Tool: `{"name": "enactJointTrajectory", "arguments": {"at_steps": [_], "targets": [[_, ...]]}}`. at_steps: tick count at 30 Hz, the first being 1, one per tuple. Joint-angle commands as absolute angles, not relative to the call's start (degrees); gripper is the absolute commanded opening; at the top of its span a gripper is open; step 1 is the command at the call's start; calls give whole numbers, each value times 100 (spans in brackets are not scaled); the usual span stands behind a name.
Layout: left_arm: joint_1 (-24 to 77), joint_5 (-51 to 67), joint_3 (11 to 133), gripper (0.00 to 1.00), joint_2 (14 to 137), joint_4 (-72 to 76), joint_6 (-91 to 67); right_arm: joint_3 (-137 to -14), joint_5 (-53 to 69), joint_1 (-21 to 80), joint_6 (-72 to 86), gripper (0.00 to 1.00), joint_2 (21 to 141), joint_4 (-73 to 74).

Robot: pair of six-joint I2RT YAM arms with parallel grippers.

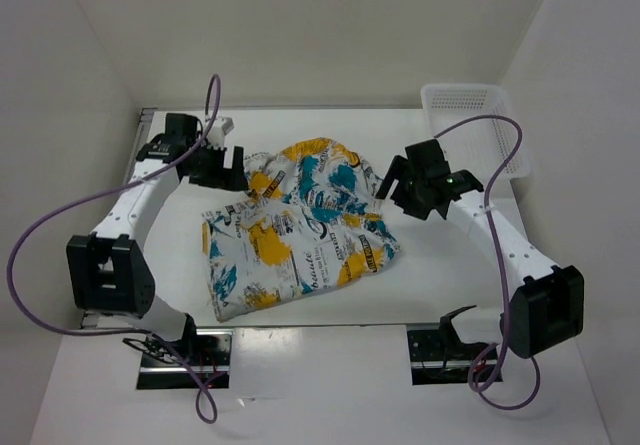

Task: Fold and stack the shorts
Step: Flatten the shorts out

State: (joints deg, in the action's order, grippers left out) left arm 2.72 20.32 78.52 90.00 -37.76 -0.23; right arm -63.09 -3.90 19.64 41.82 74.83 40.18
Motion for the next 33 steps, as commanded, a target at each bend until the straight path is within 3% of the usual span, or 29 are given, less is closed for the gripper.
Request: {"name": "enactJointTrajectory", "arguments": {"at_steps": [1,7,10,13,14,17,19,21,22,23,24,25,26,27,30,33], "targets": [[132,1749,6999,100,8026,-4008,0,-6057,-246,1951,4324,84,7059,3929],[132,2153,4889,87,6454,-3877,0,-5379,96,1951,4324,76,6680,4061],[132,2206,4237,84,6267,-3648,0,-5309,351,1951,4438,75,6863,3868],[132,2302,3947,90,6738,-3245,0,-5195,492,1951,4491,87,7434,3710],[184,2303,3946,94,6933,-3191,0,-5194,414,1951,4543,99,7583,3657],[185,2303,3885,98,7610,-2665,0,-5142,299,1951,4605,100,8094,3482],[185,2198,4094,90,8049,-2321,0,-5080,299,1899,4658,100,8305,3245],[185,2145,4332,75,8496,-2180,0,-5027,299,1898,4658,93,8428,3042],[185,2092,4490,63,8647,-2180,0,-5027,299,1898,4658,86,8603,2989],[185,2092,4804,38,8779,-2110,0,-5080,299,1898,4658,81,8683,2936],[185,2040,4964,26,9033,-2048,0,-5080,299,1898,4658,65,8762,2936],[185,1987,5131,17,9166,-2048,0,-5080,247,1898,4658,57,8885,2840],[185,1986,5307,13,9289,-2048,0,-5080,246,1898,4658,49,8886,2665],[185,1934,5657,7,9542,-2048,0,-5141,246,1898,4658,34,8990,2585],[185,1934,6212,5,9991,-1934,0,-5614,62,1898,4588,16,9464,2409],[62,1873,7020,8,10308,-1872,0,-6502,-157,1898,4404,15,10159,2478]]}}
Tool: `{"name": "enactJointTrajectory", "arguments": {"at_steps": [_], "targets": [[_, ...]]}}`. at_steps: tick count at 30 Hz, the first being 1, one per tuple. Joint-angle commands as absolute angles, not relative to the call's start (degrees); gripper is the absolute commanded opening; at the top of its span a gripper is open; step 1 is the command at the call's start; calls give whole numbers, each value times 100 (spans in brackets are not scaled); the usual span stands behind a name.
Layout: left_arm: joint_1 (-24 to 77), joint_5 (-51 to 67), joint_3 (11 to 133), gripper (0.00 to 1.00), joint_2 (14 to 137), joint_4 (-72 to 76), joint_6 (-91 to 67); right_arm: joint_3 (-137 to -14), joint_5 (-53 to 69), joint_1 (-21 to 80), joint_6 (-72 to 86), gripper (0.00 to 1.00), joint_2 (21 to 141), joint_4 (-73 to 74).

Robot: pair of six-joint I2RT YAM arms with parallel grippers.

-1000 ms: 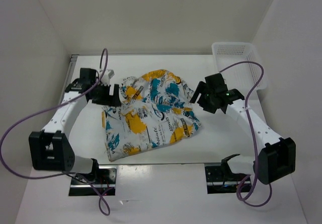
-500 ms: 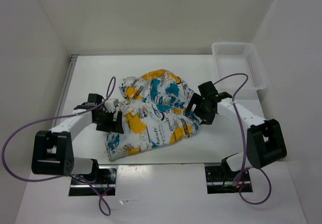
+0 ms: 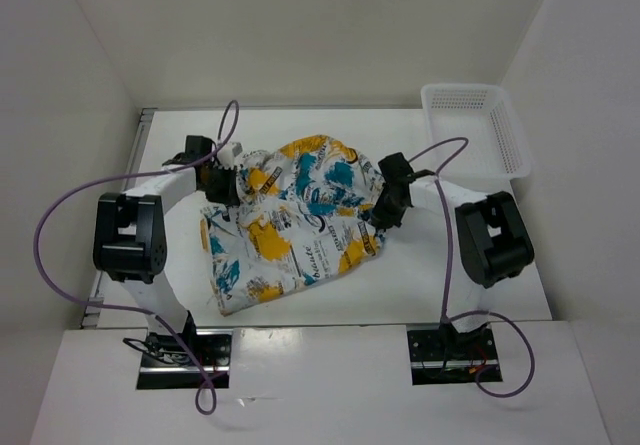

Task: Fold and stack the shorts
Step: Flatten the shorts out

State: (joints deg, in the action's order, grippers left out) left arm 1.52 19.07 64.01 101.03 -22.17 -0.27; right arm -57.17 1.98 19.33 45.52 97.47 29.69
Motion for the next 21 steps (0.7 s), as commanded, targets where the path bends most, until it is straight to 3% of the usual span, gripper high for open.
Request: {"name": "enactJointTrajectory", "arguments": {"at_steps": [1,5,6,8,9,10,14,18,21], "targets": [[62,1872,7214,8,10370,-1872,0,-6913,-228,1898,4403,15,10308,2479],[-96,1793,8058,8,10582,-2099,0,-7645,-26,1661,4298,16,10696,2531],[-97,1854,8164,15,10582,-2170,0,-7794,61,1609,4298,19,10696,2618],[-97,1907,8113,30,10250,-2241,0,-7796,114,1608,4184,34,10531,2697],[-97,1959,7990,52,10109,-2311,0,-7796,114,1608,4184,44,10425,2698],[-97,2012,7580,63,9951,-2312,0,-7631,114,1608,4184,67,10293,2698],[-97,2092,6220,89,8923,-2522,0,-6927,-52,1608,4131,98,9520,2646],[-97,2092,4906,90,8053,-2619,0,-5997,96,1328,4184,93,9045,2479],[-97,2039,4316,88,7963,-2435,0,-5748,439,1213,4236,79,9166,2224]]}}
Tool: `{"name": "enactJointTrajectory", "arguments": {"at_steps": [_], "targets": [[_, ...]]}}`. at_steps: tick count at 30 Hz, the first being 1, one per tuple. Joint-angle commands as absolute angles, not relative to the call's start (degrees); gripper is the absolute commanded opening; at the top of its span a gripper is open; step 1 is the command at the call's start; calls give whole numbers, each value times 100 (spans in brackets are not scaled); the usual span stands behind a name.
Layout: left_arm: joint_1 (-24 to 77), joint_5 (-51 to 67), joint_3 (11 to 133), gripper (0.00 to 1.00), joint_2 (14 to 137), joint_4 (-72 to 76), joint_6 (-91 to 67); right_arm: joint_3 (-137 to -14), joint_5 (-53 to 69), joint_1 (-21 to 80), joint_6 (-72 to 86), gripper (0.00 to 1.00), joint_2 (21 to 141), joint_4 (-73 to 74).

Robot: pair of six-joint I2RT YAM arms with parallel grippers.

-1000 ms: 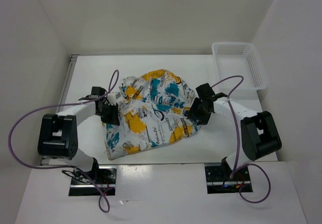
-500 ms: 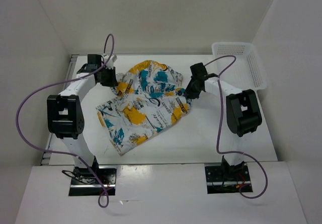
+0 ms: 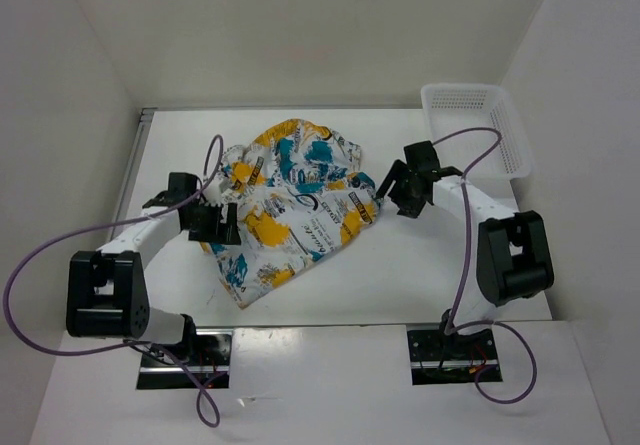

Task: Fold and stack the shorts
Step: Flatten the shorts out

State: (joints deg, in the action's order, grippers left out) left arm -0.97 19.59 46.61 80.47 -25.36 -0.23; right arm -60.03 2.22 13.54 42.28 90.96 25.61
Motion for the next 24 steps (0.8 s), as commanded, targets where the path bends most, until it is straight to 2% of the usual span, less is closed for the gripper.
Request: {"name": "enactJointTrajectory", "arguments": {"at_steps": [1,3,4,5,6,7,8,10,11,12,15,21,23,24], "targets": [[-97,1926,4237,86,8015,-2435,0,-5696,587,1213,4236,77,9237,2084],[-97,1811,4175,77,8347,-2277,0,-5748,773,1213,4236,70,9421,1969],[-97,1758,4175,63,8471,-2181,0,-5748,843,1213,4236,68,9622,1882],[-97,1758,4175,55,8603,-2127,0,-5879,896,1213,4236,67,9711,1881],[-97,1671,4288,43,8857,-2127,0,-5880,957,1213,4184,65,9782,1794],[-97,1618,4533,22,8990,-2127,0,-5941,958,1213,4184,62,9834,1654],[-97,1548,4683,14,9113,-2127,0,-6002,1054,1213,4184,60,9922,1591],[-97,1469,4982,1,9500,-2127,0,-6073,1195,1213,4184,49,10150,1538],[-97,1381,5149,0,9631,-2127,0,-6160,1265,1213,4184,44,10256,1538],[-97,1380,5516,0,9894,-2127,0,-6161,1266,1213,4184,33,10353,1486],[-97,1266,6481,0,10405,-2127,0,-6275,1266,1213,4236,12,10582,1556],[-97,1213,7970,0,11083,-2346,0,-5503,1238,1283,4789,9,9863,1407],[-97,1213,8060,0,10952,-2417,0,-5081,1239,1354,5000,9,9538,1337],[-97,1213,7877,4,10803,-2417,0,-4976,1239,1354,5053,9,9432,1336]]}}
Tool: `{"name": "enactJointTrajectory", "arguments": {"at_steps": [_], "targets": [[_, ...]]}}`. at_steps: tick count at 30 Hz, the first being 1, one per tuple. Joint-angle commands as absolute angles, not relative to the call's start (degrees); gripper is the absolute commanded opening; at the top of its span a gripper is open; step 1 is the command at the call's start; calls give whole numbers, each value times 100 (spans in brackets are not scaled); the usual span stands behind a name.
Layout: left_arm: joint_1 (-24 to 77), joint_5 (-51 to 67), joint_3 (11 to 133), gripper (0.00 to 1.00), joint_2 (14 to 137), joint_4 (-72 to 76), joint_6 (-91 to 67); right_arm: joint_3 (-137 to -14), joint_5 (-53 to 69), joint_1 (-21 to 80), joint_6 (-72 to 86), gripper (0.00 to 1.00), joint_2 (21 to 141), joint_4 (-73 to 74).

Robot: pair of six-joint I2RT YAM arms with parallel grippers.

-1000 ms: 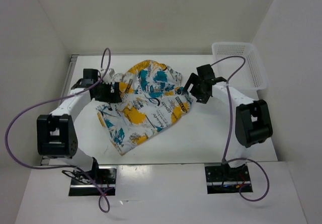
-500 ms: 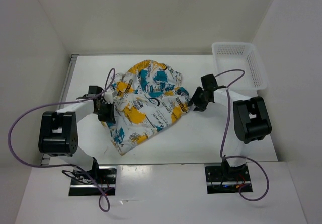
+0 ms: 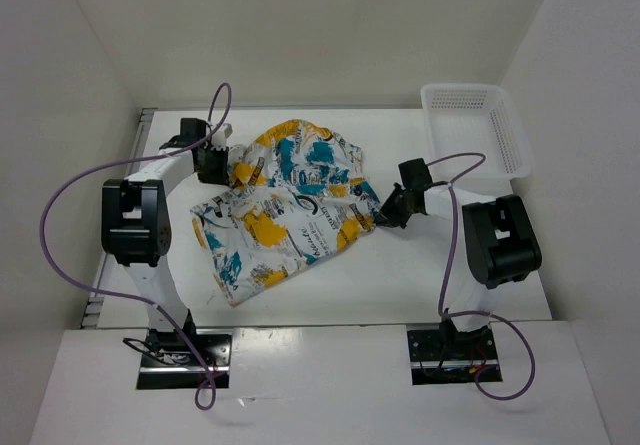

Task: Fold and stack the shorts
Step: Flatten the shorts out

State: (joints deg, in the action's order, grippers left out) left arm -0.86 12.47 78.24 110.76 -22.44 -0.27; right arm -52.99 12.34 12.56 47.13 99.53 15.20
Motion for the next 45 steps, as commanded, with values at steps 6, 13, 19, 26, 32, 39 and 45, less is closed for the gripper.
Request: {"name": "enactJointTrajectory", "arguments": {"at_steps": [6,13,19,26,32,39,45], "targets": [[-272,1160,6146,86,9222,-2557,0,-4868,906,1406,4861,27,8930,1599],[-272,960,4395,96,8044,-2435,0,-5036,896,1406,4746,49,8920,1714],[-413,931,4105,89,8155,-2057,0,-5176,967,1406,4632,49,9044,1714],[-413,993,4104,83,8630,-1591,0,-5291,914,1406,4518,49,9096,1767],[-413,940,4666,14,9228,-1477,0,-5291,914,1406,4518,48,9097,1767],[-465,738,6701,0,10483,-1529,0,-5536,967,1406,4386,48,9280,1767],[-614,878,7498,83,10346,-1688,0,-6117,800,1406,4280,79,9326,2004]]}}
